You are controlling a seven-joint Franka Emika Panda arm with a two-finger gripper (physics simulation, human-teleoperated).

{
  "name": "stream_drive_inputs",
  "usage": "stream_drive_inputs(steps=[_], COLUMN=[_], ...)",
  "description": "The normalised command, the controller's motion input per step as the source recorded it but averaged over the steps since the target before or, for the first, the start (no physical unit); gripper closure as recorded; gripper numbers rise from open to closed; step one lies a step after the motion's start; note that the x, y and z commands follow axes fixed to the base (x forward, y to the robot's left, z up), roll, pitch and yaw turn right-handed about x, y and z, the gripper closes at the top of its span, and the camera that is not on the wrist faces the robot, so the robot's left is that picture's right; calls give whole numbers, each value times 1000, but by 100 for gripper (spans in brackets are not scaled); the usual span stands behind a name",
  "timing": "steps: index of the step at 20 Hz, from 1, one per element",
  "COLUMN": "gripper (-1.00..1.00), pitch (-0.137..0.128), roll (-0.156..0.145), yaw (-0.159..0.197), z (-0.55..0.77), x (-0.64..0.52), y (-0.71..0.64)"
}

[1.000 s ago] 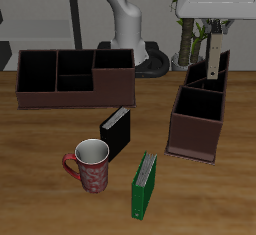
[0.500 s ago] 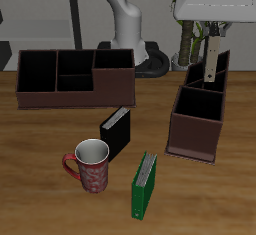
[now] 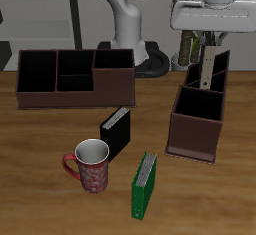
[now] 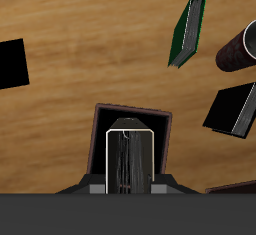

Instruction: Place the yellow book into the left desk caddy's right compartment

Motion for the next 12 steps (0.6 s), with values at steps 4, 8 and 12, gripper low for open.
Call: stream_drive_inputs(steps=[4,8,12], gripper=[100,100,100], pitch=[30,29,15], roll=[5,7,21], yaw=[9,1,8], z=[-218,-190,-132], x=[62,32,-27], y=[4,7,84])
